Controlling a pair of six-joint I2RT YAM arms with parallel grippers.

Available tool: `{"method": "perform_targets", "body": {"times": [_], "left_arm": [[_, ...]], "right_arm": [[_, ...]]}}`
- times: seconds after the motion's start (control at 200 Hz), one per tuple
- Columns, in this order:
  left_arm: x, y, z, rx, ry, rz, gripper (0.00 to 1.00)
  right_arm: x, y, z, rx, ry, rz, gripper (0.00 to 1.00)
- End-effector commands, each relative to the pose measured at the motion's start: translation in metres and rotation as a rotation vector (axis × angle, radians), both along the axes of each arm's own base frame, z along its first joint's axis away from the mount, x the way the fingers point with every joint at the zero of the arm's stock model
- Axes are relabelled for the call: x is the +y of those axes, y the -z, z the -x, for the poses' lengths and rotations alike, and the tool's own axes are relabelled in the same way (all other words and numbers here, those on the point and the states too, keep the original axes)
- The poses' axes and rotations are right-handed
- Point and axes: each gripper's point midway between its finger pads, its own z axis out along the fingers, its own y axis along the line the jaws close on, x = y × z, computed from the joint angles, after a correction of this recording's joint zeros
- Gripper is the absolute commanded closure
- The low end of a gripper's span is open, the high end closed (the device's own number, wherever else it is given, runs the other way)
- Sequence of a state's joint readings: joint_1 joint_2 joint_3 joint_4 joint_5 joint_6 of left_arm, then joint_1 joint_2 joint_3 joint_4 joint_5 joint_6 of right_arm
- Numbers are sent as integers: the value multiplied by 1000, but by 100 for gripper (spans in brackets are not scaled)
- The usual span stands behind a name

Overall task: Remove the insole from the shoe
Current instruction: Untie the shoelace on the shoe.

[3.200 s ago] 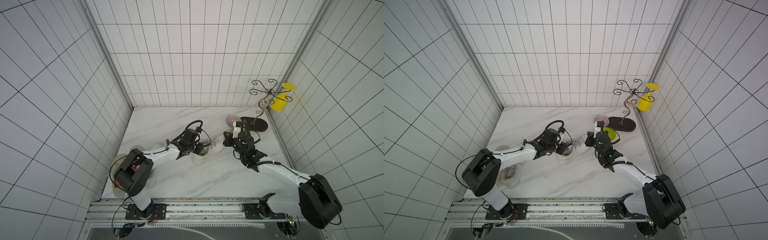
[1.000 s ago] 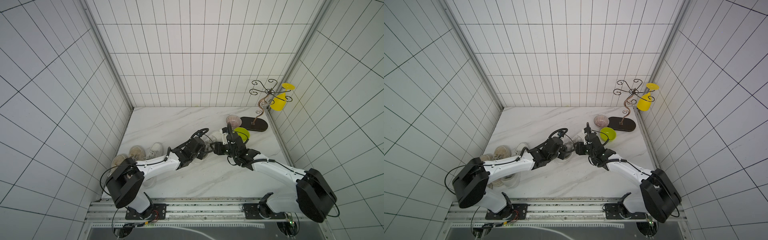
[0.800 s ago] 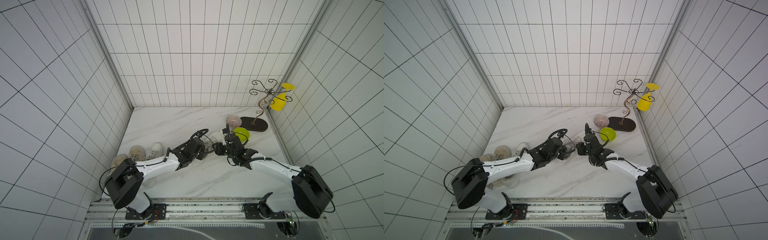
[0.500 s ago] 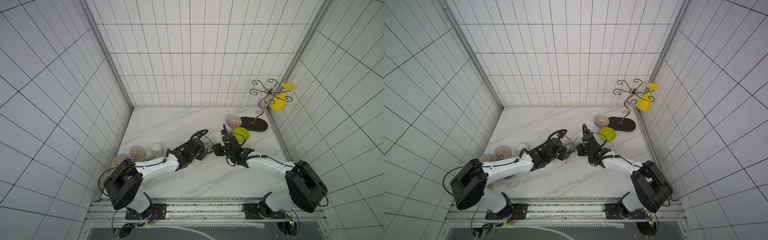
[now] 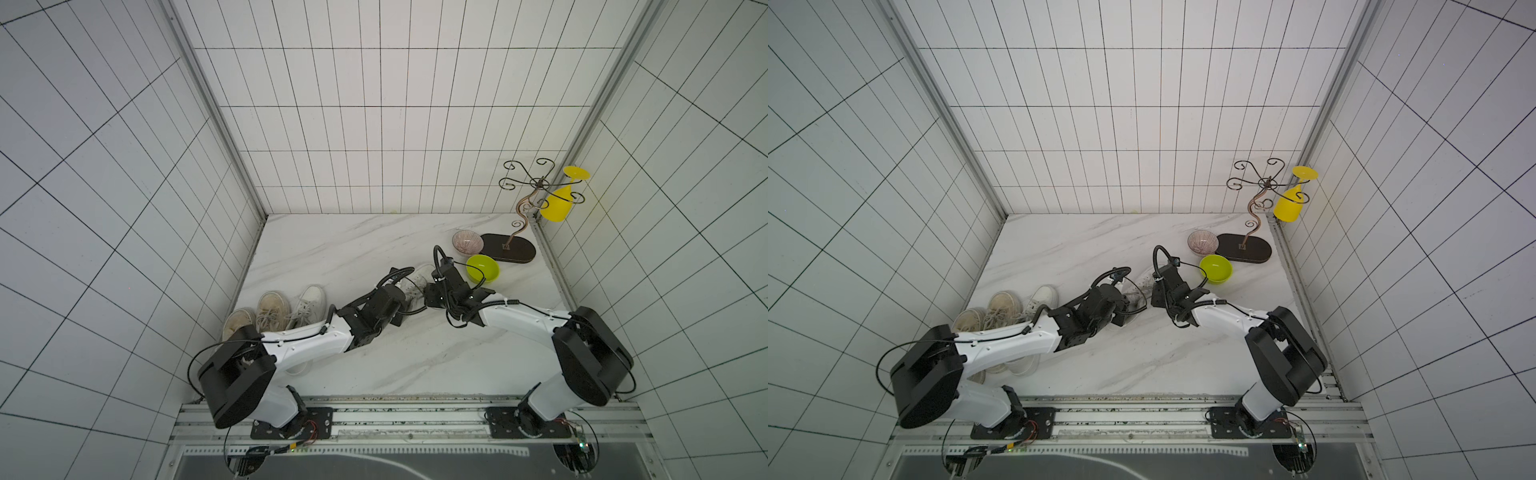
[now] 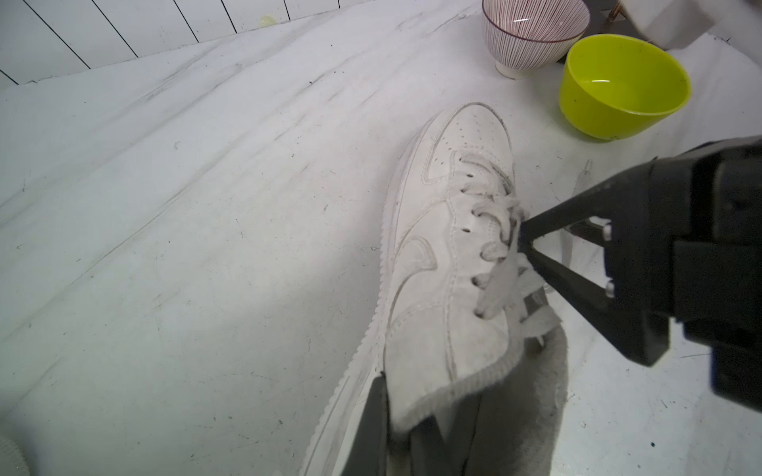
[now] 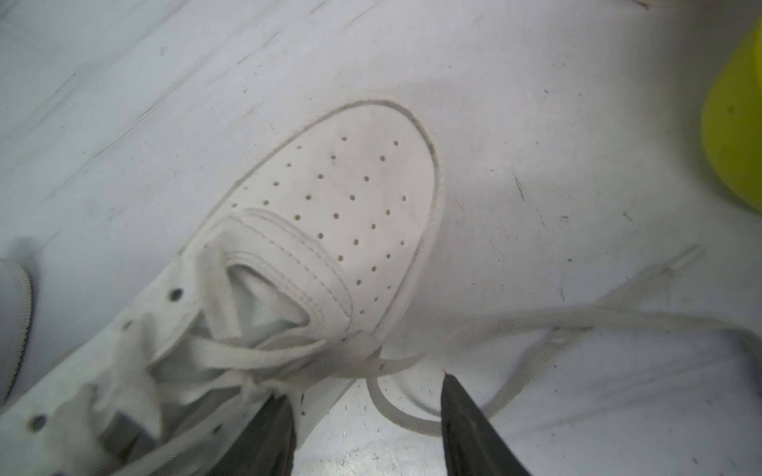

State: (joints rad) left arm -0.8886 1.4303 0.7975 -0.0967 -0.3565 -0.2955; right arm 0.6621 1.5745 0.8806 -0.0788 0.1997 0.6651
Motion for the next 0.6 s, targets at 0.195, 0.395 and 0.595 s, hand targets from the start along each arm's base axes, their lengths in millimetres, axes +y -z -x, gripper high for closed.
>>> {"method": "perform_targets", "body": {"times": [0.195, 0.395, 0.595], "left_arm": [[-25, -74, -11, -165, 8, 220, 100], [-27, -69, -12, -156, 10, 203, 100], [-27, -67, -13, -154, 12, 198, 100]], "right_arm": [[3, -32, -15, -59, -10, -52, 36], [49, -40, 14, -8, -150, -190, 38], [50, -34, 23, 10, -162, -199, 43]]}}
